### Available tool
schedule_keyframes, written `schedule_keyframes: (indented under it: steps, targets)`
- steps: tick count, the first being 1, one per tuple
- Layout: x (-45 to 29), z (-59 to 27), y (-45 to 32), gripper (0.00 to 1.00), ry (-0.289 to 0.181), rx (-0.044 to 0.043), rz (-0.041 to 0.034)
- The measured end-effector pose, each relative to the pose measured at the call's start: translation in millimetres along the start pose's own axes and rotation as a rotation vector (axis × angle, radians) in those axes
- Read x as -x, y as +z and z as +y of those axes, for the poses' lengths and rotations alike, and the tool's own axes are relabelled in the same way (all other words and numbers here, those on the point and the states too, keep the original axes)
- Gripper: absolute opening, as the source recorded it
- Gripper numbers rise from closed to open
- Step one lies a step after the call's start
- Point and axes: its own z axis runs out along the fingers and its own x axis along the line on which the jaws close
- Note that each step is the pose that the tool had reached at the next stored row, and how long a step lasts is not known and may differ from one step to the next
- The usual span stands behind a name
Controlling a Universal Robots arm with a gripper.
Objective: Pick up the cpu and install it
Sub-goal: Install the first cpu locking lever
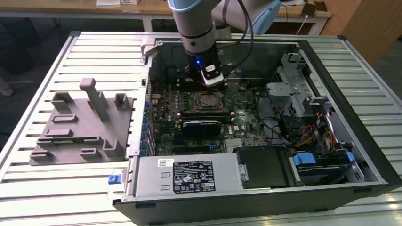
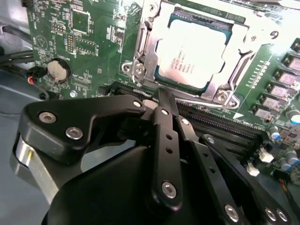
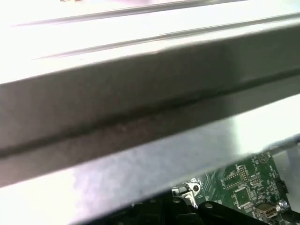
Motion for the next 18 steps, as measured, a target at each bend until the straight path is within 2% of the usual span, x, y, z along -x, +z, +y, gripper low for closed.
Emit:
schedule_keyframes:
  steps: [3, 14, 18]
  targets:
    - [0.6, 0.6, -2.8, 0.11, 0.000, 0.0000, 0.0000]
    - [-1.5, 6.5, -1.5, 0.11, -0.006, 0.0004, 0.0008]
    - [-2.0, 6.5, 0.3, 0.11, -0.015, -0.0053, 0.0002]
